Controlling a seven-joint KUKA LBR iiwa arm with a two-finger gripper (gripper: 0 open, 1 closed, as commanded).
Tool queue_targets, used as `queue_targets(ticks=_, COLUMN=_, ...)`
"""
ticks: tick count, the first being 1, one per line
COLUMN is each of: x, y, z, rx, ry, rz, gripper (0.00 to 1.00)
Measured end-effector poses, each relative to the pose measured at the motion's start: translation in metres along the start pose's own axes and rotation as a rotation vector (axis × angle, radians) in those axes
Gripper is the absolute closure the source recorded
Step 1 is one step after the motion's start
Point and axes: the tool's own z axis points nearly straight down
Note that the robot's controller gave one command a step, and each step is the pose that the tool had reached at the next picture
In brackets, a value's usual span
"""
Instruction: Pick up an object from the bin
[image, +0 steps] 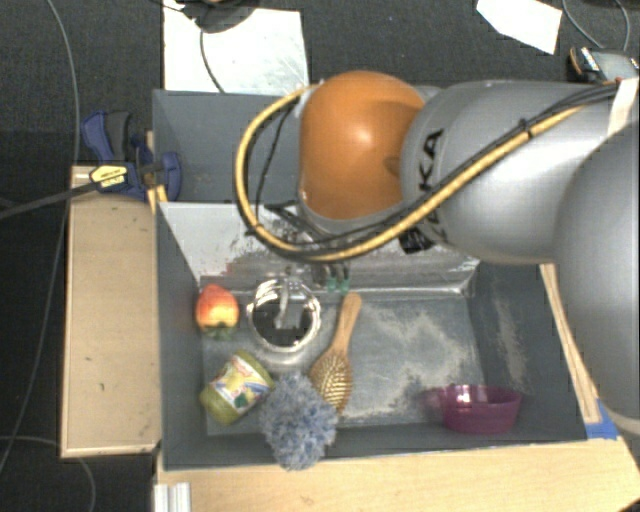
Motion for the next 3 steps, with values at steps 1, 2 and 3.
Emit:
queue_targets(ticks=1, x=0.0, y=0.0, z=0.0, rx=0.0, ry=0.0, rz=0.0, gripper=0.0)
queue_targets(ticks=2, x=-0.011, y=0.049, z=-0.077, rx=-0.004, ry=-0.011, rz=-0.285, gripper=0.0)
queue_targets(ticks=3, x=-0.003, y=0.039, z=-0.096, rx=-0.001, ry=0.005, rz=-0.231, gripper=0.0)
